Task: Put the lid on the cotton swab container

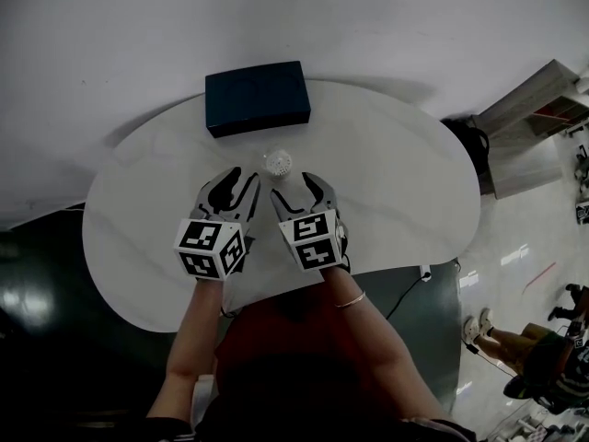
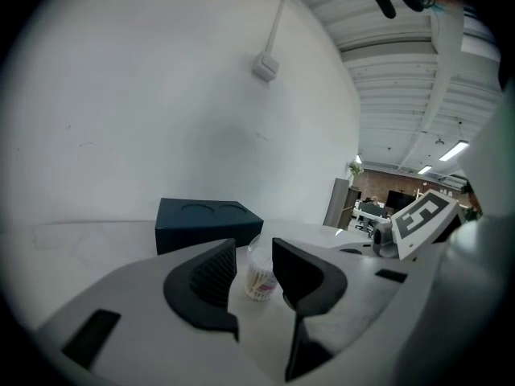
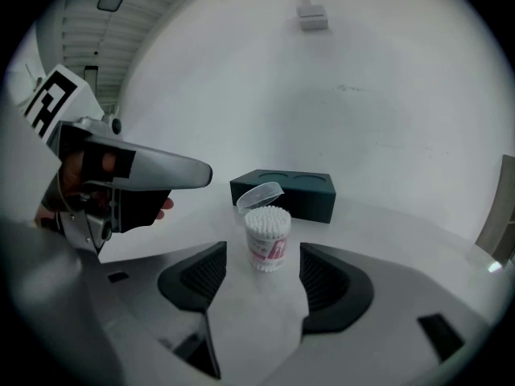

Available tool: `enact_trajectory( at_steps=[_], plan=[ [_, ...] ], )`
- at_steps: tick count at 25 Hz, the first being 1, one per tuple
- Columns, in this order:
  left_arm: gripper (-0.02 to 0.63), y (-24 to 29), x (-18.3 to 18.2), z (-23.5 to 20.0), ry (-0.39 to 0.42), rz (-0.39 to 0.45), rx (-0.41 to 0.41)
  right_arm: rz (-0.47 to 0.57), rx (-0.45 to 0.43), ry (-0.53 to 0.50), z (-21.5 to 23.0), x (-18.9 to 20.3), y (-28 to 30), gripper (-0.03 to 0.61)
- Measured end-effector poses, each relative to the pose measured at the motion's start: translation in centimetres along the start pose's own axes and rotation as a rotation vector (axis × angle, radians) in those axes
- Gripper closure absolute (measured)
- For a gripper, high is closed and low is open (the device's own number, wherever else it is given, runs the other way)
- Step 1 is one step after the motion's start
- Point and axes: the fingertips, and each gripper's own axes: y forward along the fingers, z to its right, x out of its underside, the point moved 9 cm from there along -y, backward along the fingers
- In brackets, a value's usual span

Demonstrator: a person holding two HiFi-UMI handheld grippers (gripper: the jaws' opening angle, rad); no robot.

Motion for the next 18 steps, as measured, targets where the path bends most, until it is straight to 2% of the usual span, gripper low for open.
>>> enact_trajectory(
  at_steps=[14, 18],
  plan=[
    [0.497, 2.5, -1.4, -1.2, -0.002, -0.012, -0.043, -0.032, -0.063, -0.017, 1.0, -0.8, 3.8, 0.295],
    [0.497, 3.3, -1.3, -1.2, -0.009, -0.036, -0.029, -0.046, -0.075, -0.04, 1.0, -0.6, 4.4, 0.295]
  ],
)
